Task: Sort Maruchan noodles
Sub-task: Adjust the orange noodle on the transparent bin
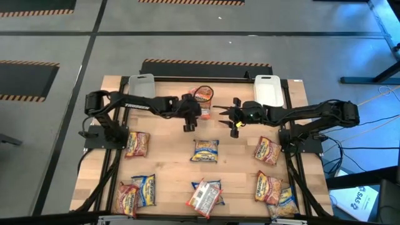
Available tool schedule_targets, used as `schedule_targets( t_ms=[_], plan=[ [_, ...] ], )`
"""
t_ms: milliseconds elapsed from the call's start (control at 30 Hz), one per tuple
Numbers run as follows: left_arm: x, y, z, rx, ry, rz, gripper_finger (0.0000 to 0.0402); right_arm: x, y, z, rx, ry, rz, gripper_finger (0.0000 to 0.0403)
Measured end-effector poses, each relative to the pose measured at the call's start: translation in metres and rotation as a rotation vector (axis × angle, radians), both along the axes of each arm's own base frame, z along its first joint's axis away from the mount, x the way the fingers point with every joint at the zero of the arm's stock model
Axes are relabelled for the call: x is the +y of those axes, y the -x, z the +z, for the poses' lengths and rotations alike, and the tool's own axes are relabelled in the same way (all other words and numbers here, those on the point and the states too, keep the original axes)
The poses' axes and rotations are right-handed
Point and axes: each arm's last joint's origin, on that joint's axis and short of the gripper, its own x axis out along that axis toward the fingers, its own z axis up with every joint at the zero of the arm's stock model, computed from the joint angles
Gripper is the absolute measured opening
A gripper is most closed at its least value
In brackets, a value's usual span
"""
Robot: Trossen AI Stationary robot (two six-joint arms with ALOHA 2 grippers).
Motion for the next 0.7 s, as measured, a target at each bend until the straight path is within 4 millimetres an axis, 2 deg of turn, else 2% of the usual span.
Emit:
schedule_targets(
  t_ms=[300, 700],
  plan=[
    [0.005, 0.003, -0.001, 0.022, 0.006, -0.017, 0.017, 0.0, 0.0, 0.0, 0.002, -0.001, 0.0, 0.0145],
    [0.005, 0.001, -0.011, 0.071, -0.001, -0.069, 0.003, 0.0, 0.0, 0.0, -0.004, -0.005, -0.002, 0.0145]
  ],
)
